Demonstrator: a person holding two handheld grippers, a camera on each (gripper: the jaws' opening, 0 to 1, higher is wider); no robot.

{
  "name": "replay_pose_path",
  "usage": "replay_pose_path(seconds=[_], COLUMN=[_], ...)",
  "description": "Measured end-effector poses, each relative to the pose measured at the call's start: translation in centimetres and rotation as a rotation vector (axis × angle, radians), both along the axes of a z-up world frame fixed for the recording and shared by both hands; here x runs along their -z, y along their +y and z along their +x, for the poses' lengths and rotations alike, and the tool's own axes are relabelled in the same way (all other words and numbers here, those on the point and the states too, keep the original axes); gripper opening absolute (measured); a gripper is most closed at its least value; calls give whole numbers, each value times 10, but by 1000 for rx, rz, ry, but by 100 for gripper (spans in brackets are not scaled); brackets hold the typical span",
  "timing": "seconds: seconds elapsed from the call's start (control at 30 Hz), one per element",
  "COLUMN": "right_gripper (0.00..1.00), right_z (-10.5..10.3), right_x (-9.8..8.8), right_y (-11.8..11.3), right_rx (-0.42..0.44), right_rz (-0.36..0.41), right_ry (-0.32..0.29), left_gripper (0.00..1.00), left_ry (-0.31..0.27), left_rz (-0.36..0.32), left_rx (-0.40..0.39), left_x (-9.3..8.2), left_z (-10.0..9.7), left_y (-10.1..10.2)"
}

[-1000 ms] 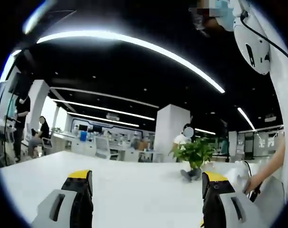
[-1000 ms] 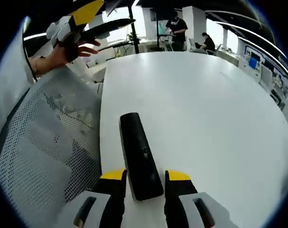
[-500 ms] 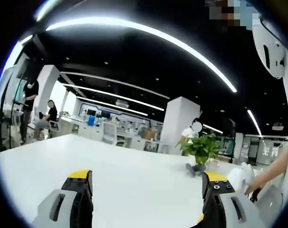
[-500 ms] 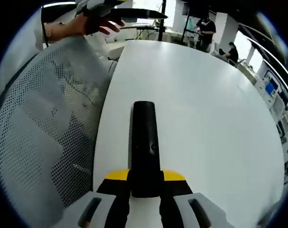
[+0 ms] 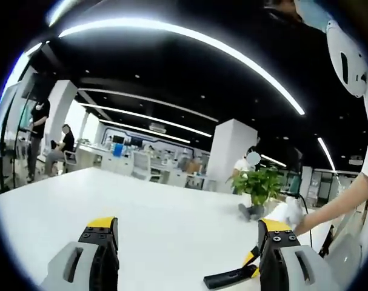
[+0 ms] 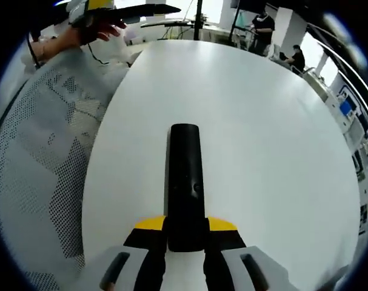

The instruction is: Press the specified remote control buttons in sequence, fully releasing each button before pressing the next.

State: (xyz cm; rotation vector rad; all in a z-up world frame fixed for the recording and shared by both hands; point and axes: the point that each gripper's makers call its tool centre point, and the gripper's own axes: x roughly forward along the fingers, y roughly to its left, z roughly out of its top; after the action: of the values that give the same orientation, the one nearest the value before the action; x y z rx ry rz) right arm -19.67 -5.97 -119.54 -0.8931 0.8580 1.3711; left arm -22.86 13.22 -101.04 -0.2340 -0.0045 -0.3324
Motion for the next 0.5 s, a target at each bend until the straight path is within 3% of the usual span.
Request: replay_pose_path(seconds=[0.37, 0.5], right_gripper=[20, 20], right_z=[56, 77], right_x=[0, 1], right_y=[-3, -6], right_rx=[32, 27], right_rz=[-31, -68], right_ry=[63, 55], left_gripper=[100, 100], left_ry=[21, 32], left_rz=[1, 1], left_rx=[18, 21], left_x=[4, 7], left_z=[0, 0], left_y=[-3, -3])
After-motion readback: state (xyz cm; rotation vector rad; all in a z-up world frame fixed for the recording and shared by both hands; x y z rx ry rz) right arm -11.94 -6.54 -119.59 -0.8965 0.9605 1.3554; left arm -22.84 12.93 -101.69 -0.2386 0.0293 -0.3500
